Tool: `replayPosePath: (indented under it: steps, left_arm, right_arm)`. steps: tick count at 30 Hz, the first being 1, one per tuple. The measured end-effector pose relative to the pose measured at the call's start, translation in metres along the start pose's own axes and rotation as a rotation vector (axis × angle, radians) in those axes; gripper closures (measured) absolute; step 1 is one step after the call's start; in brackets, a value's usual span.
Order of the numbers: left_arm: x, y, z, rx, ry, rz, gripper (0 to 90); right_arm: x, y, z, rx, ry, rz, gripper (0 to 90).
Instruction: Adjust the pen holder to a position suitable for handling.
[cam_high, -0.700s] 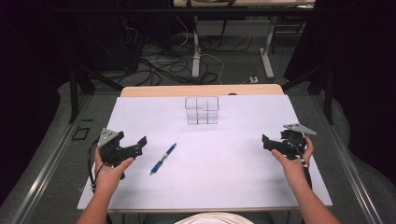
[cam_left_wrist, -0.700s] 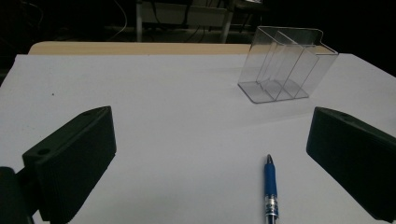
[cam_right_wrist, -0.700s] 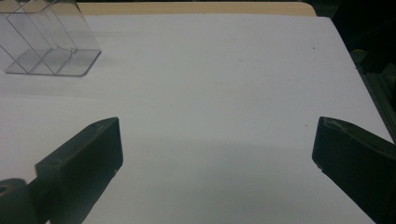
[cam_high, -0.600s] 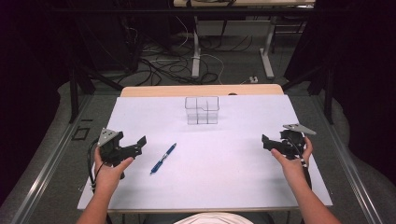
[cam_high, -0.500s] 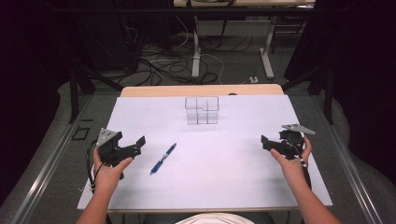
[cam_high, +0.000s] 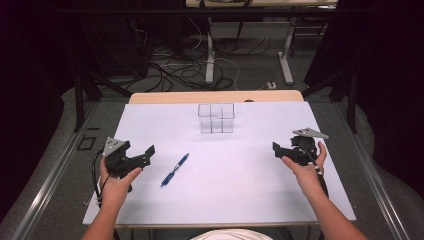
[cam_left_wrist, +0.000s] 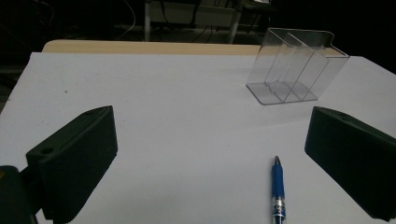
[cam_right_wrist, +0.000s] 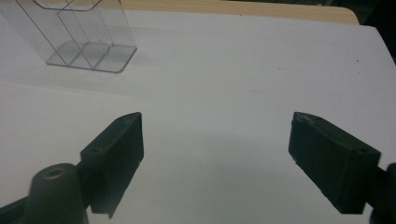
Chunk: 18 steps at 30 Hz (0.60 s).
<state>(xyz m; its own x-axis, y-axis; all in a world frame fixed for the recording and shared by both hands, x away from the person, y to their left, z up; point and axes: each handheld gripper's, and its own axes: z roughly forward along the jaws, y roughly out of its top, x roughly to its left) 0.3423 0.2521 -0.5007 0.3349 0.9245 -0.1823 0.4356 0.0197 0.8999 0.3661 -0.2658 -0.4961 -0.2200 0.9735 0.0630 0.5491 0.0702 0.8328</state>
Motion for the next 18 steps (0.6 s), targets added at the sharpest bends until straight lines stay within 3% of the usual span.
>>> replayPosePath:
  steps: [5,11,15,18]
  left_arm:
    - [0.0,-0.001,0.002,0.015,0.003,0.007,3.9]
    - [0.0,-0.002,0.002,0.016,0.012,0.012,4.0]
    - [0.001,-0.002,0.002,0.023,0.013,0.012,4.7]
    - [0.001,-0.002,0.003,0.029,0.017,0.015,4.8]
  right_arm:
    - [0.008,0.01,0.009,-0.022,0.006,-0.035,30.2]
    - [0.024,0.028,0.017,-0.016,0.07,-0.066,39.9]
    - [0.036,0.045,0.022,0.005,0.096,-0.137,44.5]
    - [0.047,0.057,0.027,0.04,0.096,-0.231,43.6]
